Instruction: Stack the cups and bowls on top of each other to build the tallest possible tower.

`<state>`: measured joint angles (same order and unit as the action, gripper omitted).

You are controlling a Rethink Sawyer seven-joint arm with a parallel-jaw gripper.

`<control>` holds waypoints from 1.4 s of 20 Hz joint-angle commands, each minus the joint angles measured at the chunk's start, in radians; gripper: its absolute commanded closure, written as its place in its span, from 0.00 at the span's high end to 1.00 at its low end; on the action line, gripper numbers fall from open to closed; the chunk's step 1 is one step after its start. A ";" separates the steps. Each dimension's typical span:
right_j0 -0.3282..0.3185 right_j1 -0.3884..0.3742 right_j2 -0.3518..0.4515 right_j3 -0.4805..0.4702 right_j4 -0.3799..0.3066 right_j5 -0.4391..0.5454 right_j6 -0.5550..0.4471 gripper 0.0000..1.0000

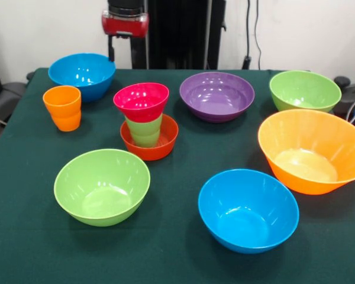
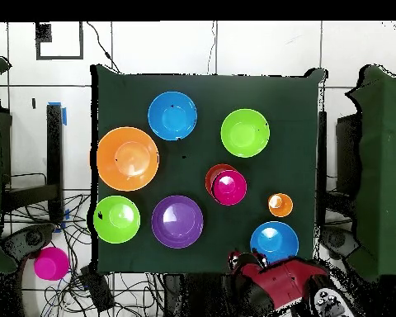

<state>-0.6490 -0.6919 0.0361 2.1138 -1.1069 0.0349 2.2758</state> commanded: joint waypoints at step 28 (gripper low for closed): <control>0.032 0.122 0.073 -0.135 -0.077 -0.006 -0.009 1.00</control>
<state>-0.6264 -0.6279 0.0615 2.0812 -1.1342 0.0566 2.2758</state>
